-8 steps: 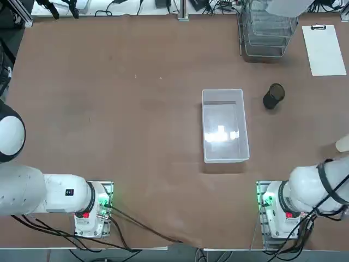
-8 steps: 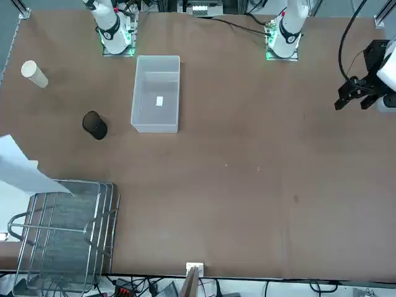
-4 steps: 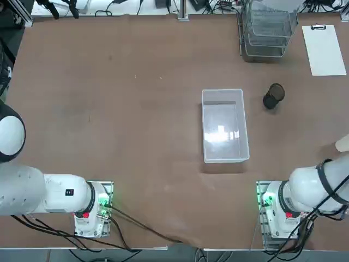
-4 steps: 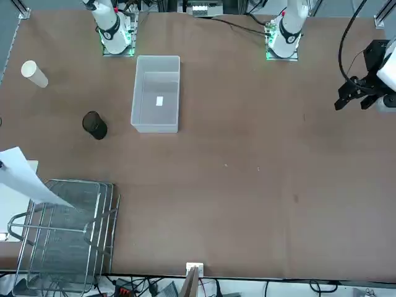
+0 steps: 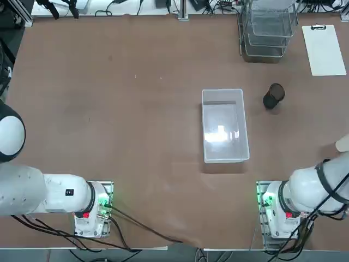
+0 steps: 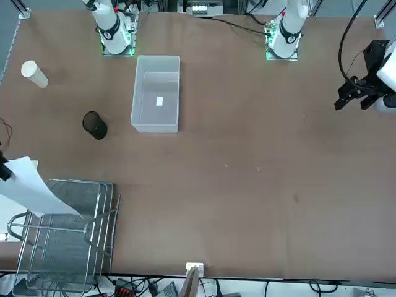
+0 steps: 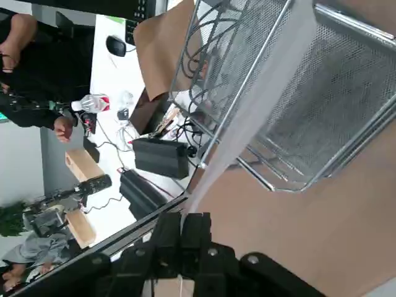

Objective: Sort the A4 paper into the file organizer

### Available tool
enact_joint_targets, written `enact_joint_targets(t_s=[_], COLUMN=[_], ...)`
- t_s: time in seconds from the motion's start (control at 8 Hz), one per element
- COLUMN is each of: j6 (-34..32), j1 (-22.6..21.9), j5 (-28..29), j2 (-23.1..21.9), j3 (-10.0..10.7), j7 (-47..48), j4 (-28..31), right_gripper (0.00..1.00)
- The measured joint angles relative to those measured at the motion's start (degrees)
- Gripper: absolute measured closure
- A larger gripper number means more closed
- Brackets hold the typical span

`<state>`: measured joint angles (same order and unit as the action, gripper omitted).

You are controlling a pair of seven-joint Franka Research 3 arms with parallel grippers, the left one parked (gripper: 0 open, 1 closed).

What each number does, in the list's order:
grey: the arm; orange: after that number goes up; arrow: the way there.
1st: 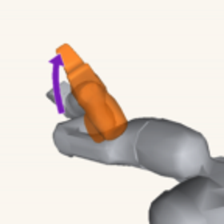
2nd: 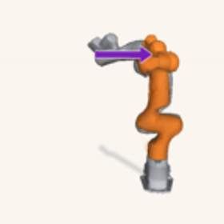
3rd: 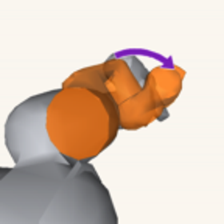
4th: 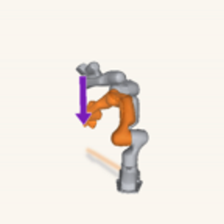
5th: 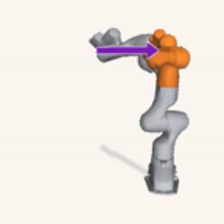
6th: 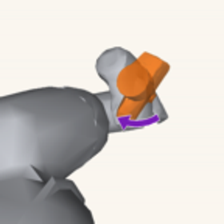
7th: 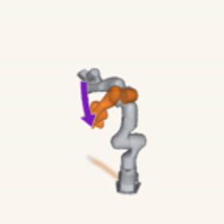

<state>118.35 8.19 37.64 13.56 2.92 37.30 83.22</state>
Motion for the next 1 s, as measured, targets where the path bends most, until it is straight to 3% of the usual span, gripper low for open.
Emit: enact_joint_targets(t_s=[0.62,1.0], j6=[4.9,4.9], j1=[-1.4,-1.6], j5=[0.0,0.0], j2=[3.3,3.1], j3=[0.0,0.0], j7=[-2.4,-2.4], j4=[0.6,6.0], right_gripper=[0.98,0.98])
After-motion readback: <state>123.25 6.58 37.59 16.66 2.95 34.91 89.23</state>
